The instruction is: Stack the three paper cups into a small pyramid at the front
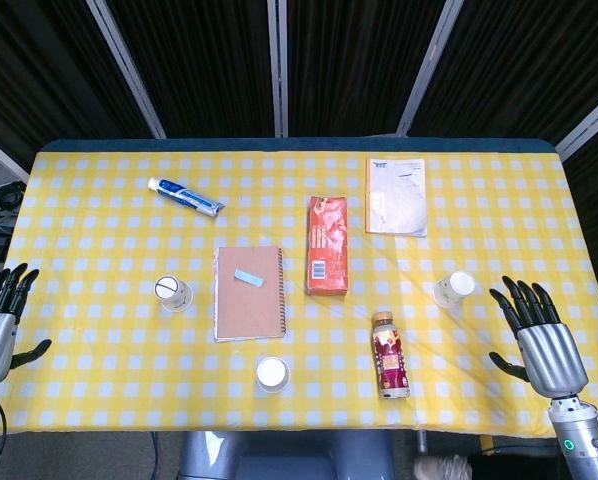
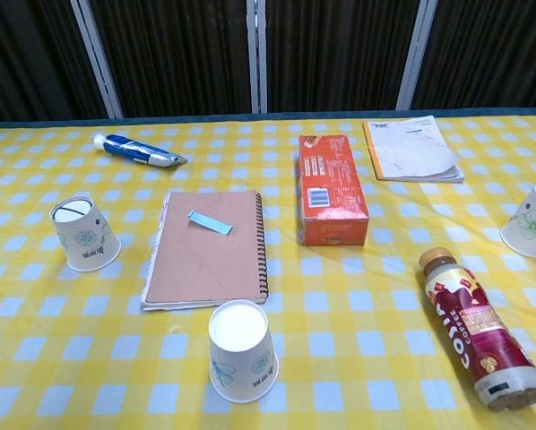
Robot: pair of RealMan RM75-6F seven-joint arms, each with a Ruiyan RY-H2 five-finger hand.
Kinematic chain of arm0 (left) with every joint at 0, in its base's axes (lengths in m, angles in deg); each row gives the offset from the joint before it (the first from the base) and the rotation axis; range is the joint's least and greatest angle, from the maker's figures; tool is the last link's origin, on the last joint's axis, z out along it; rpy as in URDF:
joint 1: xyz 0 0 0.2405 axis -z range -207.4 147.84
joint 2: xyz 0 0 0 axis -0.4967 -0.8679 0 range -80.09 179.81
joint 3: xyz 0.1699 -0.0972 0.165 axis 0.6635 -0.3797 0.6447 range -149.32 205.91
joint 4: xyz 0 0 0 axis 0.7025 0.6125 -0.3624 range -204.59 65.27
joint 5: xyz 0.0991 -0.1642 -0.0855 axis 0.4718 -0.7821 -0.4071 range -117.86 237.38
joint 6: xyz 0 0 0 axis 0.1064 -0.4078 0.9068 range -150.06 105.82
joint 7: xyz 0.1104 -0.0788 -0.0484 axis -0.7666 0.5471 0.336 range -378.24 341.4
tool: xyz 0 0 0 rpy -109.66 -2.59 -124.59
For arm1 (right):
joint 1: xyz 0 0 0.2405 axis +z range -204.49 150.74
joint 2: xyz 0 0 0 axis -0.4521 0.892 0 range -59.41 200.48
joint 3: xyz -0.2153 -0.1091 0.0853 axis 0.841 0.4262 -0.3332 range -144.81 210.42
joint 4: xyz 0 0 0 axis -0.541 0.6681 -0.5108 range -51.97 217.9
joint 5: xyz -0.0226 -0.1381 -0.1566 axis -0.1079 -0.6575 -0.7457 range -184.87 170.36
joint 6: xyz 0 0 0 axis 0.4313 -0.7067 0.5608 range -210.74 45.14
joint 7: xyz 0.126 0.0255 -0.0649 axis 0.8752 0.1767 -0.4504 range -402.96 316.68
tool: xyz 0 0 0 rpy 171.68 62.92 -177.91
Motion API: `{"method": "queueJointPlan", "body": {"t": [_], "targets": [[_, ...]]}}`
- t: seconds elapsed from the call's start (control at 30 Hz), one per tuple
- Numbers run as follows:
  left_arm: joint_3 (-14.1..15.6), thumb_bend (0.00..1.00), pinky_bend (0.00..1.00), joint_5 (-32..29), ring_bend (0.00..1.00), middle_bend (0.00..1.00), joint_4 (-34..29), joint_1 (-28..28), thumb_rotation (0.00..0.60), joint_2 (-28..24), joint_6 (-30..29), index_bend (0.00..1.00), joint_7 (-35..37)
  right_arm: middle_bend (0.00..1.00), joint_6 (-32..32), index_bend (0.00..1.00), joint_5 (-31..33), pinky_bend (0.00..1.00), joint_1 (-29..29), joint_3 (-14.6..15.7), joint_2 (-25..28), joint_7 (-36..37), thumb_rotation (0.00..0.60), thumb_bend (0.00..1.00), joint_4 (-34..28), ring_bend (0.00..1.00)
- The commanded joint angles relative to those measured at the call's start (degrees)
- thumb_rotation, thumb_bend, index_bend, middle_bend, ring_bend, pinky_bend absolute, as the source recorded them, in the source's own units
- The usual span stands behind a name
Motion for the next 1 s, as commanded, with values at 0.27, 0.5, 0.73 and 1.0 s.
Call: {"method": "queueJointPlan", "body": {"t": [0.27, 0.5, 0.73, 1.0], "targets": [[0.0, 0.00, 0.00, -0.3, 0.00, 0.00, 0.1, 0.1, 0.600, 0.0, 0.5, 0.00, 0.3, 0.00, 0.2, 0.13, 0.0, 0.04, 0.0, 0.1, 0.0, 0.0, 0.600, 0.03, -0.1, 0.00], [0.0, 0.01, 0.00, -0.4, 0.00, 0.00, 0.2, 1.2, 0.600, -0.2, 2.5, 0.00, 0.7, 0.00, 0.4, 0.13, 0.1, 0.04, 0.1, 0.0, -0.1, -0.1, 0.600, 0.03, -0.3, 0.00], [-1.0, 0.07, 0.00, -1.4, 0.00, 0.00, -0.7, 5.6, 0.600, -2.1, 9.7, 0.00, 2.0, 0.00, 0.2, 0.13, -0.7, 0.04, 0.2, 0.4, 0.0, 1.0, 0.600, 0.03, -0.3, 0.00], [-3.1, 0.15, 0.00, -6.0, 0.00, 0.00, -1.4, 13.2, 0.600, -4.0, 22.3, 0.00, -0.5, 0.00, -0.1, 0.13, -1.3, 0.04, 0.2, 0.7, 0.1, 1.5, 0.600, 0.03, -0.7, 0.00]]}}
